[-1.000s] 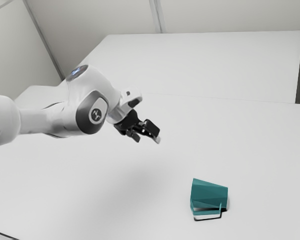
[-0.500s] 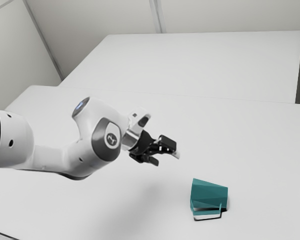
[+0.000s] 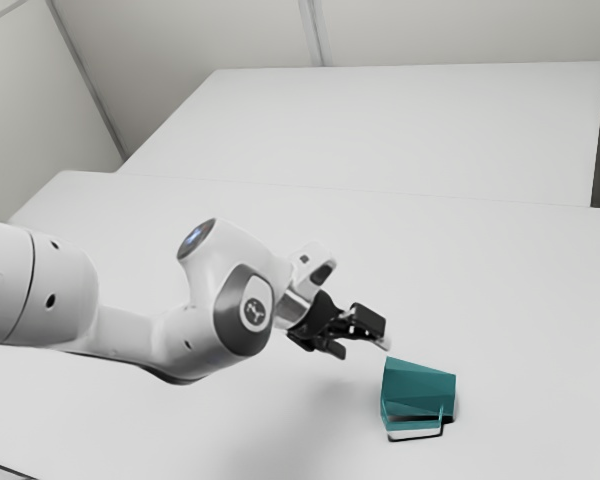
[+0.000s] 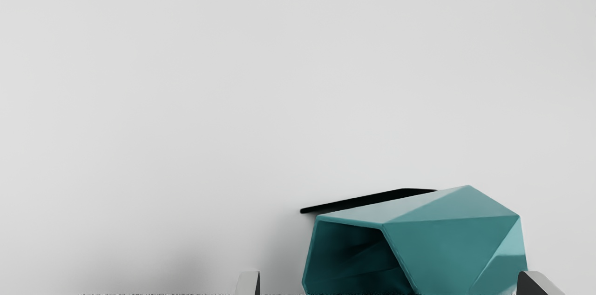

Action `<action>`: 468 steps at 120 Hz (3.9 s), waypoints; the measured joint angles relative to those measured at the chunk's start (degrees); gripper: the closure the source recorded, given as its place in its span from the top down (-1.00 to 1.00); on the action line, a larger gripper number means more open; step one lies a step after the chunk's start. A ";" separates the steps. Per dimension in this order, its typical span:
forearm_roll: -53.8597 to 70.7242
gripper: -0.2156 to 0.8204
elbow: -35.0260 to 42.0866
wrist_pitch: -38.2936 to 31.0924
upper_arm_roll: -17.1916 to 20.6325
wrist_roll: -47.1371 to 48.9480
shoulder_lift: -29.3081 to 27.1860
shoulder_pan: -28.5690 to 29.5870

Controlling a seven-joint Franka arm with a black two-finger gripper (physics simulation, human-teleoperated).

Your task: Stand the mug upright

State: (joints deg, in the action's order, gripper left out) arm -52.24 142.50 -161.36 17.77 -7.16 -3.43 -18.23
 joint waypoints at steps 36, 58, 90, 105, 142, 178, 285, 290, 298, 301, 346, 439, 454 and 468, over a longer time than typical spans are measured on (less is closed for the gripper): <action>-0.62 0.58 -0.14 -1.76 -0.01 -0.18 1.53 -3.31; -1.52 0.58 -0.88 -2.90 -0.01 -0.22 3.22 -5.23; -1.92 0.58 -3.54 -4.28 -0.20 -0.26 6.31 -7.31; -1.89 0.58 -4.25 -4.65 -0.43 -0.31 7.55 -6.39; -1.56 0.23 -5.96 -6.83 -0.49 -0.45 9.44 -8.00; -1.12 -0.21 -8.22 -7.57 -0.53 -0.57 9.44 -8.49; 3.00 -0.84 -11.58 -2.54 -4.69 -0.39 6.31 -11.29; 4.60 -0.85 -11.58 0.02 -6.59 -0.35 5.32 -11.08; 7.20 -0.85 -11.57 4.23 -8.89 -0.28 4.10 -9.87; 8.11 -0.85 -11.55 5.80 -9.43 -0.24 3.61 -9.09; 32.75 -0.85 -11.34 22.43 -15.53 1.06 -0.82 -2.30; 60.38 -0.85 -11.43 41.85 -17.78 10.85 -4.48 12.27; 62.42 -0.85 -11.58 42.27 -17.78 11.75 -3.81 13.04; 60.83 -0.85 -12.80 42.87 -17.78 13.07 -2.32 13.06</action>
State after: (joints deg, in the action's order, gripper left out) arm 8.59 129.69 -118.49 -0.01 5.91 -5.75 -5.17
